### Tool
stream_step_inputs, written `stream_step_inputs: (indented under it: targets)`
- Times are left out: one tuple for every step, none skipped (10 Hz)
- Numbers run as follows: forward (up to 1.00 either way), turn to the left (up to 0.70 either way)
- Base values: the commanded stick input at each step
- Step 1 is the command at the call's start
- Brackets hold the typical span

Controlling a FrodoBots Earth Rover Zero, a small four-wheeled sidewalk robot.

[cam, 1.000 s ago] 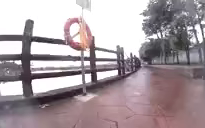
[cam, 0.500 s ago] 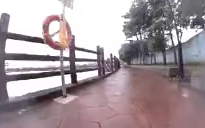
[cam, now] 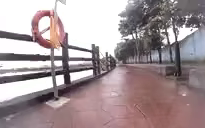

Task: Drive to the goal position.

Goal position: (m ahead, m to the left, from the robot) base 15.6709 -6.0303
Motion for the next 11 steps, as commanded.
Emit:
stream_step_inputs:
  targets:
    - [1.00,0.00]
    - [1.00,0.00]
    - [1.00,-0.24]
    - [1.00,-0.36]
    - [1.00,-0.40]
    - [1.00,-0.40]
    - [1.00,-0.40]
    - [1.00,-0.40]
    - [1.00,-0.40]
    - [1.00,-0.33]
    - [1.00,-0.16]
